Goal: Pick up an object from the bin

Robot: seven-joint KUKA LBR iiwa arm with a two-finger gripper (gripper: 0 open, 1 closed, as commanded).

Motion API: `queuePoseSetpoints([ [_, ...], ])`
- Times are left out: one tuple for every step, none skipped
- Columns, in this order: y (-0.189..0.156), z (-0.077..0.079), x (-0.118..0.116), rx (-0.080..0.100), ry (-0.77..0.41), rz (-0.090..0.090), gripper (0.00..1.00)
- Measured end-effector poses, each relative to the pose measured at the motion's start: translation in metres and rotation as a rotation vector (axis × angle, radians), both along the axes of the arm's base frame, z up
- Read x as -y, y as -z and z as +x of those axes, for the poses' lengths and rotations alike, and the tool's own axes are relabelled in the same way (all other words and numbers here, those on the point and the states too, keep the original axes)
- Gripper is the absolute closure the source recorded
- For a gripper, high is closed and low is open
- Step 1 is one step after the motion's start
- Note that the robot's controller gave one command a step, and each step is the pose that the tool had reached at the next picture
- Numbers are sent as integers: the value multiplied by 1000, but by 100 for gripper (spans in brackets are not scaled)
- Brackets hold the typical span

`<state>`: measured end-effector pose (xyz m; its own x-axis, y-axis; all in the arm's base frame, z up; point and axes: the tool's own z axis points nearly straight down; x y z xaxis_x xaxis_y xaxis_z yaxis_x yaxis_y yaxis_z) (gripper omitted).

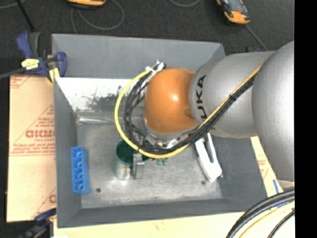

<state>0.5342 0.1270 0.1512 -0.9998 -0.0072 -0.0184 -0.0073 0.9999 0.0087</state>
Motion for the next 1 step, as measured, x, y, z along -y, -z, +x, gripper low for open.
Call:
queuePoseSetpoints([
  [-155, 9, 32, -11, -100, -10, 100],
])
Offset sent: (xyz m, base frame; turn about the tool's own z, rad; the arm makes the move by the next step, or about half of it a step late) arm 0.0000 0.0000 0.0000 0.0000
